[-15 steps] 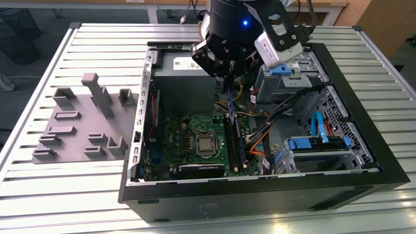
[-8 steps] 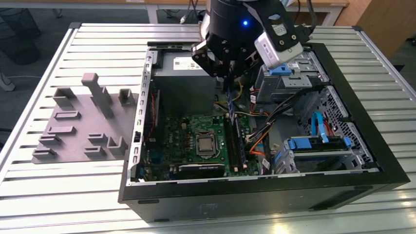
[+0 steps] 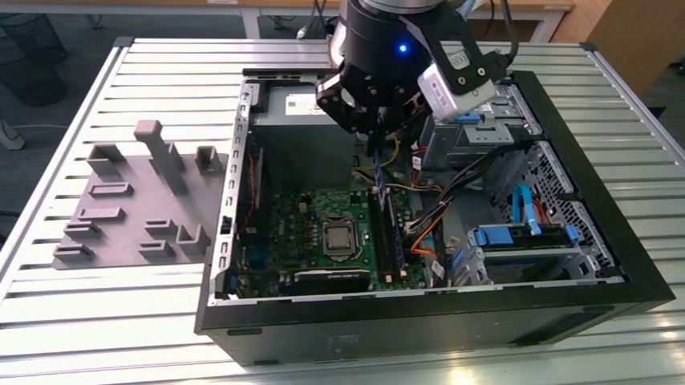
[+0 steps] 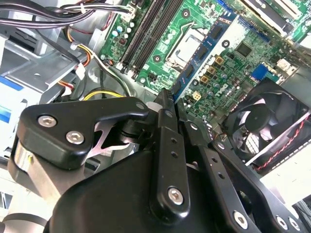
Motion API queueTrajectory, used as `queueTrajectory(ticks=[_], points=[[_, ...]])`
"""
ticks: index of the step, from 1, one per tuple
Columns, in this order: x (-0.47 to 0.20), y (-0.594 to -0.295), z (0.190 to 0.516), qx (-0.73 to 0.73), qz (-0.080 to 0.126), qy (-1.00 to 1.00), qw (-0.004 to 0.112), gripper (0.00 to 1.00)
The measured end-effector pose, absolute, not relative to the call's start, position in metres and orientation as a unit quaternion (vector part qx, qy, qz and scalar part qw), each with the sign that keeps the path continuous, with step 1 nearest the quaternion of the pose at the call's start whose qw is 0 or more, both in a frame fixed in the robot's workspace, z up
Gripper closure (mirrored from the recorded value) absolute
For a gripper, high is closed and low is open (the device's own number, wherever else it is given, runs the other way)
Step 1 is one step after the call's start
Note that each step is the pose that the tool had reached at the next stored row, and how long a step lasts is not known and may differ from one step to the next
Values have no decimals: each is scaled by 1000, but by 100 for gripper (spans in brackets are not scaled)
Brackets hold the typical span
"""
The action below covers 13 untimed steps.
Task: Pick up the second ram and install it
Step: 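Insert the second ram into the second slot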
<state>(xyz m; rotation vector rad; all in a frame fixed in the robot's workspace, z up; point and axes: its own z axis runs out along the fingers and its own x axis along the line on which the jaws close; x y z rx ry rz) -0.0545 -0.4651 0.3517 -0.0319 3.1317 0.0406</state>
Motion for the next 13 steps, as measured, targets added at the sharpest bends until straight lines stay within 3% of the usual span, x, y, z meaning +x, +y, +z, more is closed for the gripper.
queueTrajectory(ticks=[13], points=[[-52,-469,332,-7,13,1000,5,86]])
